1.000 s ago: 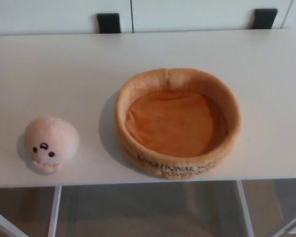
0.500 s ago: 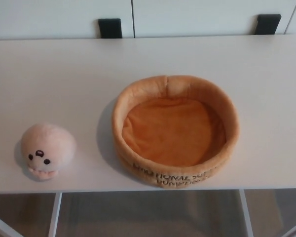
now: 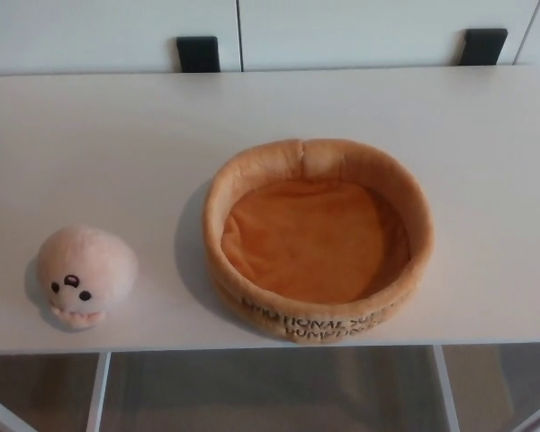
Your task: The robot walks towards a table in front, picks a dumpling toy with left hand and puts it in an orange round plate
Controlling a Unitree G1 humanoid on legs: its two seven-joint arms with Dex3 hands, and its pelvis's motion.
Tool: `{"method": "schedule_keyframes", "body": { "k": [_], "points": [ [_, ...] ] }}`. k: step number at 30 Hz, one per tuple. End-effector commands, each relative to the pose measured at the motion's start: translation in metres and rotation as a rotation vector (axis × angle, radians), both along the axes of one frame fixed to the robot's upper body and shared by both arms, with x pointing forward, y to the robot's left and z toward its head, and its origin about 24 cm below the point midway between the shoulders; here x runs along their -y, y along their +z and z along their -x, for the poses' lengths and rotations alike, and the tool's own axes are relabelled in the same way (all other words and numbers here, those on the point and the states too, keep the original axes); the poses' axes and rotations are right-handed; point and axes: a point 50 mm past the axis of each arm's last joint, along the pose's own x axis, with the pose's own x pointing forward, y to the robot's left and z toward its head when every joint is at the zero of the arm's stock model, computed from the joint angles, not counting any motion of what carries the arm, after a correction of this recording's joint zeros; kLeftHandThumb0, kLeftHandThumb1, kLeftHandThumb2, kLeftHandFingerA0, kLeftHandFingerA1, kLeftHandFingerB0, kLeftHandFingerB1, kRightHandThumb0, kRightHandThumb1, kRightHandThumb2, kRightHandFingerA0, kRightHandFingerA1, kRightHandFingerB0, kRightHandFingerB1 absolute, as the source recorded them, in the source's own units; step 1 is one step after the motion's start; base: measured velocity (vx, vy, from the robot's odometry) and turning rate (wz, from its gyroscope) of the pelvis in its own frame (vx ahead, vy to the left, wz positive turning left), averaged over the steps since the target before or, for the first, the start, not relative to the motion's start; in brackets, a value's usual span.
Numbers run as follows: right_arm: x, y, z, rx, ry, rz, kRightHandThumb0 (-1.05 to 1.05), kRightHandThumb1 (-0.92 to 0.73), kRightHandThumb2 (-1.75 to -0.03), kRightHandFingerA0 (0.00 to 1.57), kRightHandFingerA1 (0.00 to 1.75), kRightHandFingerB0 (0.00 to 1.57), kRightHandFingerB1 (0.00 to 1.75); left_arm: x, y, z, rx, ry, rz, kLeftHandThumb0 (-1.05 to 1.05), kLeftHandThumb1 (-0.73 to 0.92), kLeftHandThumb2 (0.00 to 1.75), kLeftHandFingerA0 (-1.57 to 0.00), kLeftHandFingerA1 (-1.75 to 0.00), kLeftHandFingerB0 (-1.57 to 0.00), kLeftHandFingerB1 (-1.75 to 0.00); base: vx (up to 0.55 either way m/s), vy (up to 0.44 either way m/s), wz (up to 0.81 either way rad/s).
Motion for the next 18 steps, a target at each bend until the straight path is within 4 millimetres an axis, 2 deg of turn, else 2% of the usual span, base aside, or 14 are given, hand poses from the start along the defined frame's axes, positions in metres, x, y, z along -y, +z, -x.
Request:
{"method": "schedule_keyframes", "body": {
  "k": [1, 3, 5, 6, 7, 9, 10, 11, 12, 13, 14, 15, 17, 18],
  "points": [
    [0.007, 0.004, 0.003, 0.016, -0.032, 0.012, -0.47, -0.49, -0.79, 0.63, 0.58, 0.38, 0.47, 0.0, 0.023, -0.005, 0.048, -0.121, -0.03, -0.37, 0.56, 0.57, -0.38, -0.36, -0.29, -0.3, 0.0, 0.0, 0.0],
    [0.008, 0.004, 0.007, 0.008, -0.052, 0.015, -0.47, -0.49, -0.78, 0.62, 0.57, 0.37, 0.46, 0.008, 0.048, 0.0, 0.154, -0.208, -0.026, -0.37, 0.56, 0.58, -0.31, -0.35, -0.27, -0.31, 0.0, 0.0, 0.0],
    [0.008, 0.004, 0.007, 0.008, -0.052, 0.015, -0.47, -0.49, -0.78, 0.62, 0.57, 0.37, 0.46, 0.009, 0.049, 0.001, 0.152, -0.208, -0.028, -0.37, 0.56, 0.58, -0.31, -0.35, -0.27, -0.31, 0.0, 0.0, 0.0],
    [0.008, 0.004, 0.01, 0.0, -0.045, 0.014, -0.46, -0.48, -0.78, 0.61, 0.58, 0.36, 0.46, 0.013, 0.073, 0.01, 0.242, -0.272, -0.029, -0.4, 0.54, 0.57, -0.3, -0.35, -0.27, -0.3, 0.0, 0.0, 0.0],
    [0.009, 0.005, 0.01, 0.0, -0.047, 0.014, -0.46, -0.48, -0.77, 0.63, 0.58, 0.37, 0.46, 0.018, 0.098, 0.017, 0.319, -0.327, -0.005, -0.25, 0.38, 0.92, -0.11, -0.53, -0.1, -0.51, 0.0, 0.0, 0.0],
    [0.01, 0.005, 0.009, 0.006, -0.053, 0.015, -0.46, -0.48, -0.77, 0.63, 0.58, 0.37, 0.46, 0.023, 0.12, 0.021, 0.375, -0.37, 0.026, -0.25, 0.38, 0.92, -0.11, -0.53, -0.1, -0.51, 0.0, 0.0, 0.0],
    [0.01, 0.005, 0.009, 0.006, -0.053, 0.015, -0.46, -0.48, -0.77, 0.63, 0.58, 0.37, 0.46, 0.023, 0.12, 0.021, 0.374, -0.369, 0.025, -0.25, 0.38, 0.92, -0.11, -0.53, -0.1, -0.51, 0.0, 0.0, 0.0],
    [0.011, 0.006, 0.008, 0.003, -0.057, 0.028, -0.45, -0.48, -0.77, 0.64, 0.57, 0.38, 0.46, 0.03, 0.162, 0.024, 0.538, -0.434, 0.027, -0.49, 0.42, 0.66, -0.27, -0.42, -0.22, -0.37, 0.0, 0.0, 0.0],
    [0.011, 0.006, 0.007, 0.003, -0.058, 0.03, -0.45, -0.48, -0.77, 0.64, 0.57, 0.38, 0.46, 0.032, 0.167, 0.025, 0.555, -0.442, 0.026, -0.49, 0.42, 0.66, -0.27, -0.42, -0.22, -0.37, 0.0, 0.0, 0.0],
    [0.012, 0.006, 0.007, -0.003, -0.047, 0.034, -0.46, -0.49, -0.77, 0.62, 0.57, 0.39, 0.46, 0.035, 0.189, 0.023, 0.648, -0.472, 0.008, -0.51, 0.4, 0.65, -0.25, -0.42, -0.21, -0.36, 0.0, 0.0, 0.0],
    [0.012, 0.006, 0.007, -0.007, -0.042, 0.035, -0.48, -0.47, -0.78, 0.64, 0.57, 0.39, 0.47, 0.04, 0.212, 0.021, 0.727, -0.487, -0.016, -0.47, 0.47, 0.55, -0.18, -0.32, -0.2, -0.28, 0.0, 0.0, 0.0],
    [0.012, 0.006, 0.007, -0.009, -0.04, 0.035, -0.48, -0.47, -0.78, 0.64, 0.57, 0.39, 0.47, 0.044, 0.23, 0.02, 0.775, -0.491, -0.032, -0.47, 0.47, 0.55, -0.18, -0.32, -0.2, -0.28, 0.0, 0.0, 0.0],
    [0.012, 0.007, 0.007, -0.006, -0.033, 0.029, -0.47, -0.48, -0.78, 0.63, 0.58, 0.38, 0.47, 0.049, 0.249, 0.016, 0.858, -0.511, -0.055, -0.47, 0.45, 0.54, -0.18, -0.33, -0.2, -0.28, 0.0, 0.0, 0.0],
    [0.012, 0.007, 0.007, -0.008, -0.029, 0.029, -0.38, -0.58, -0.58, 0.66, 0.44, 0.44, 0.35, 0.054, 0.27, 0.011, 0.947, -0.552, -0.119, -0.3, 0.27, 0.85, -0.02, -0.49, 0.0, -0.46, 0.0, 0.0, 0.0]
  ]
}}
